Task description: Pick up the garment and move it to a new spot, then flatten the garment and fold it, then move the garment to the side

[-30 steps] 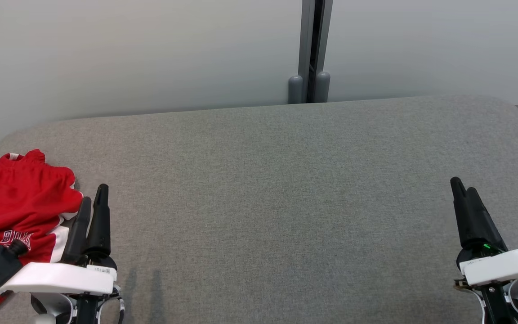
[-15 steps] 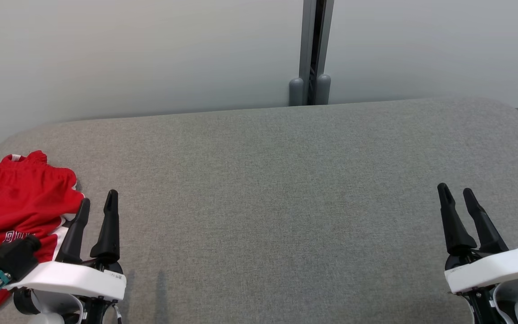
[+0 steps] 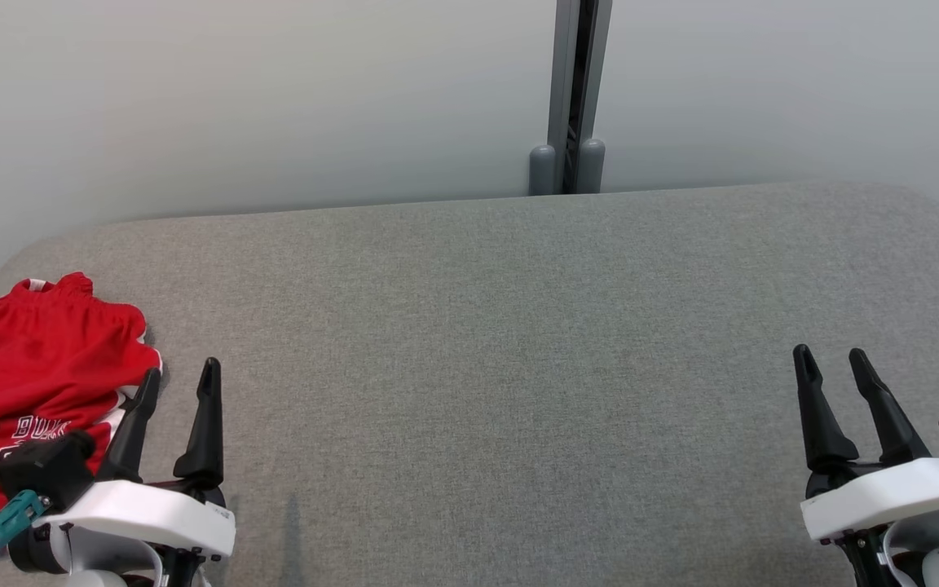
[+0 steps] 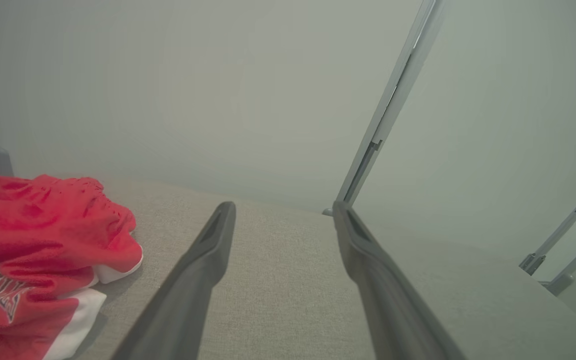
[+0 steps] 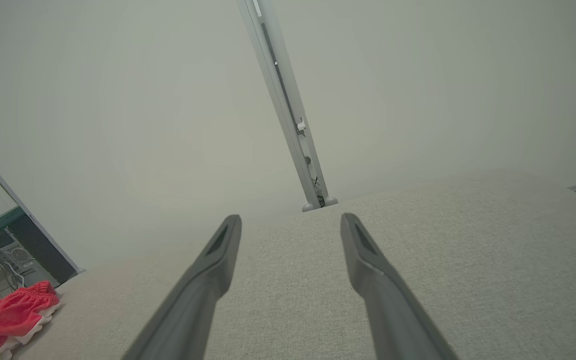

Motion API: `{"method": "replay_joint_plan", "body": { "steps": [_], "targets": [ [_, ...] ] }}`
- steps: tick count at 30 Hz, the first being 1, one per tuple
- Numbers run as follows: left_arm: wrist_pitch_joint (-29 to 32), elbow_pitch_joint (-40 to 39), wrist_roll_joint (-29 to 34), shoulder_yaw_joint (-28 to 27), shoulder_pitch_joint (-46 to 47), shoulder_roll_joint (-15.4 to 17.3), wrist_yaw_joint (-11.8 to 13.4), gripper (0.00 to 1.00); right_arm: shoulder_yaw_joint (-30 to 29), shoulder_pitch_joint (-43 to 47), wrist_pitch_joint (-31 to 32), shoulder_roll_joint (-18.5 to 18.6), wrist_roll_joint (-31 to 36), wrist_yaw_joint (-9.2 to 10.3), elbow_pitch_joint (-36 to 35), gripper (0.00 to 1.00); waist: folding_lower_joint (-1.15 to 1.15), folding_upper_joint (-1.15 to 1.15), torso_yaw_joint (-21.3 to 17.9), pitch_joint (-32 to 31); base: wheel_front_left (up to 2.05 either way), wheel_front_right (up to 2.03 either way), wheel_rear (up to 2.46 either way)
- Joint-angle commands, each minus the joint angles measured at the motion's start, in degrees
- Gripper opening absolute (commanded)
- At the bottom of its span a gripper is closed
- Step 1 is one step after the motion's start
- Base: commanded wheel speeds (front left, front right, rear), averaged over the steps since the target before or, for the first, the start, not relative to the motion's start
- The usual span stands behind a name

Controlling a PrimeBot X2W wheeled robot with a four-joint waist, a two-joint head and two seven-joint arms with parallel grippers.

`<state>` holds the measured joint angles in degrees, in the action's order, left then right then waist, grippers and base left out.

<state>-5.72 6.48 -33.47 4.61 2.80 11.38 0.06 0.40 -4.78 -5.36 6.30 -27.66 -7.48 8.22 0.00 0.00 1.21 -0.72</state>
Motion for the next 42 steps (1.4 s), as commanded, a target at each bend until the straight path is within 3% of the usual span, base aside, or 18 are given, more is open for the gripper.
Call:
{"method": "replay_joint_plan", "body": {
  "steps": [1, 20, 42],
  "targets": [
    [-0.5, -0.2, 1.8, 0.3, 0.8, 0.7, 0.4, 1.0, -0.2, -0.8, -0.7, 0.2, 2.0, -0.01, -0.1, 1.0, 0.0, 0.0, 0.0, 0.0, 0.0, 0.0, 0.0],
    [-0.3, 2.0, 10.4, 3.5, 1.6, 1.7, 1.6, 1.0, -0.4, -1.0, -2.4, -1.0, 12.1, -0.01, 2.4, 1.0, 0.0, 0.0, 0.3, -0.3, 0.0, 0.0, 0.0],
    [-0.4, 3.0, 14.9, 4.9, 1.7, 1.1, 3.1, 1.0, -2.0, -0.9, -3.2, -2.1, 17.7, -0.01, 4.5, 1.0, 0.0, 0.0, 0.8, -0.6, 0.0, 0.0, 0.0]
  ]
}}
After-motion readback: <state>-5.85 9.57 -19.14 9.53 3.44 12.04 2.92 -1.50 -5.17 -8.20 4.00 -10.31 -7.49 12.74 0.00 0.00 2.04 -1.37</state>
